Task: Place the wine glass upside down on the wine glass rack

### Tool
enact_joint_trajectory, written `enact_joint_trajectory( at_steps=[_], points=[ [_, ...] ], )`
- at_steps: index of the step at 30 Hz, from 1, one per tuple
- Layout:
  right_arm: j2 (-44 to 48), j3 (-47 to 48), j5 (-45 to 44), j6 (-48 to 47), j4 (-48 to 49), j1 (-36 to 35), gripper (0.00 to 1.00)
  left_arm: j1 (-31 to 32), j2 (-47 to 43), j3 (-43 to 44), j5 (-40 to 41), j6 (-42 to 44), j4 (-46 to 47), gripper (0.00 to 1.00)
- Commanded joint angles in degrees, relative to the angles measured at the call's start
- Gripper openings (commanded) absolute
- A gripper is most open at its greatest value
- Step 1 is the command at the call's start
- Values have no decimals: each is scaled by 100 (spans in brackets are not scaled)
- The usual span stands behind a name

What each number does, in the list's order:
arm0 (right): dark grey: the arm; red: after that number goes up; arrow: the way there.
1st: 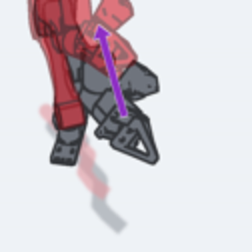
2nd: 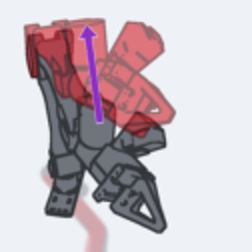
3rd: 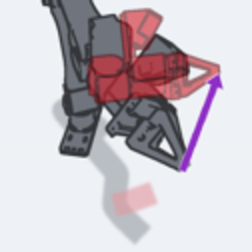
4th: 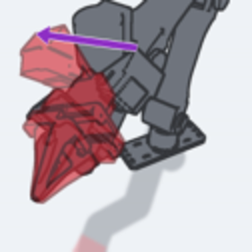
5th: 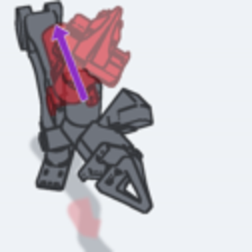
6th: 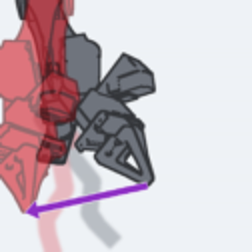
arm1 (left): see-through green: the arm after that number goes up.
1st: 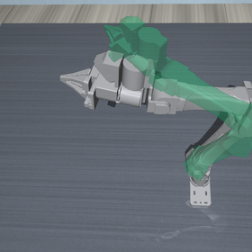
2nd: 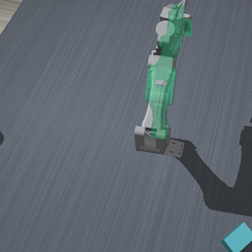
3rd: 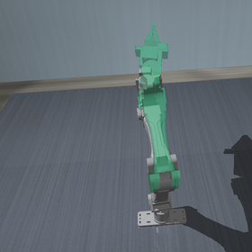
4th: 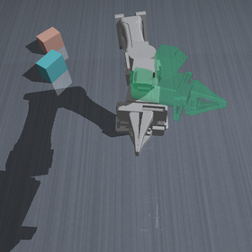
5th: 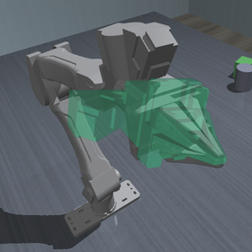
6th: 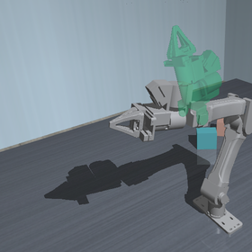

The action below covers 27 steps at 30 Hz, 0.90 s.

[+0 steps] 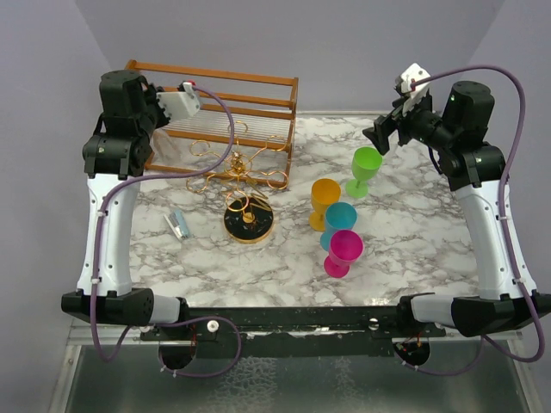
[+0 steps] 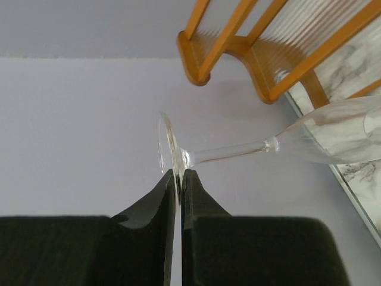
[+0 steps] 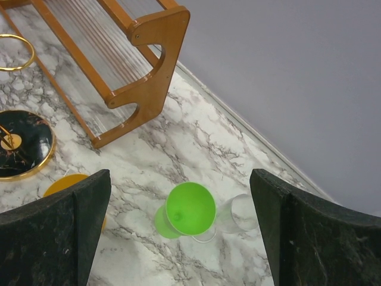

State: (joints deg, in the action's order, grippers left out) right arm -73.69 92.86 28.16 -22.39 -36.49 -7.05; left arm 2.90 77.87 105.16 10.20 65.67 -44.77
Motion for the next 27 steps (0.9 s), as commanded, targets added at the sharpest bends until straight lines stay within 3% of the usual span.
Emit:
enact_joint_trajectory(
  at_steps=[1,27],
  points=[
    [140,-91,95,-72,35,22,100,268,-23,-164,-526,598,-14,0],
    [224,-268,85,-146,72,28,99,1169,426,-183,-2435,1129,-553,0]
  ],
)
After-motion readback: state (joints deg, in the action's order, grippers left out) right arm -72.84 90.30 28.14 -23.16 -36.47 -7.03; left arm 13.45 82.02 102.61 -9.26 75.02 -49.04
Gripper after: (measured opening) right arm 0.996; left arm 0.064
